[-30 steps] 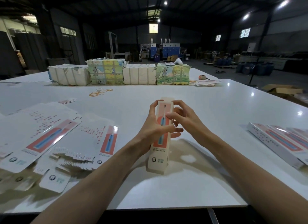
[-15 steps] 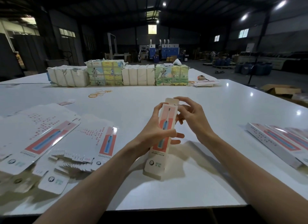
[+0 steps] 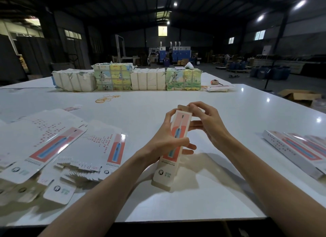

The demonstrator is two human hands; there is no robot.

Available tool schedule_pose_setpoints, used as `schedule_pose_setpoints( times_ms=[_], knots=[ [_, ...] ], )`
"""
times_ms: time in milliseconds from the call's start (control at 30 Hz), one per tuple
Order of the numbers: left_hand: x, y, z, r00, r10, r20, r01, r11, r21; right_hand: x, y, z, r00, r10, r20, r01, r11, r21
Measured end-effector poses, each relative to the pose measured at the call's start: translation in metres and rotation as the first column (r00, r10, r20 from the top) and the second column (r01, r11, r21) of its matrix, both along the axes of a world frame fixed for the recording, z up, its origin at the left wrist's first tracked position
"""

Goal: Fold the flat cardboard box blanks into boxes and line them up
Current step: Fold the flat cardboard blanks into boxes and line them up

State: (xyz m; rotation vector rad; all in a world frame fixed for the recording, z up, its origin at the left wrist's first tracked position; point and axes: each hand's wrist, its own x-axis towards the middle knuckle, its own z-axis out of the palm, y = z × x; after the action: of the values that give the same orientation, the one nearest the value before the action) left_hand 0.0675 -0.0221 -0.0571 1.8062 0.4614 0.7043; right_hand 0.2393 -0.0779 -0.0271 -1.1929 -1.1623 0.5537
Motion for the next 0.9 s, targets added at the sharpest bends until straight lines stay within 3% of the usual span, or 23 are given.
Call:
schedule_pose_setpoints(
  times_ms=[300, 433, 500, 667, 900],
  knots=[
    [-0.003, -0.001, 0.0, 0.999, -0.038, 0.029, 0.038, 0.999, 0.008, 0.0, -0.007, 0.0, 0.969, -0.085, 0.233, 0.062, 0.992, 0.106],
    [-0.002, 0.0, 0.0, 0.996, -0.075, 0.041, 0.077, 0.996, -0.048, 0.001, -0.009, -0.001, 0.95, -0.13, 0.283, 0.088, 0.984, 0.155],
    [-0.003, 0.0, -0.001, 0.999, -0.044, 0.031, 0.044, 0.999, 0.003, 0.002, -0.008, -0.001, 0.948, -0.13, 0.292, 0.086, 0.984, 0.158],
    [-0.004, 0.001, -0.002, 1.0, 0.014, 0.014, -0.015, 0.997, 0.07, 0.001, -0.006, 0.004, 0.994, 0.028, 0.105, -0.031, 0.999, 0.03],
    [-0.003, 0.005, -0.004, 0.999, -0.043, 0.011, 0.043, 0.999, 0.006, 0.0, -0.01, 0.01, 0.996, 0.052, -0.073, -0.059, 0.994, -0.096]
  ],
)
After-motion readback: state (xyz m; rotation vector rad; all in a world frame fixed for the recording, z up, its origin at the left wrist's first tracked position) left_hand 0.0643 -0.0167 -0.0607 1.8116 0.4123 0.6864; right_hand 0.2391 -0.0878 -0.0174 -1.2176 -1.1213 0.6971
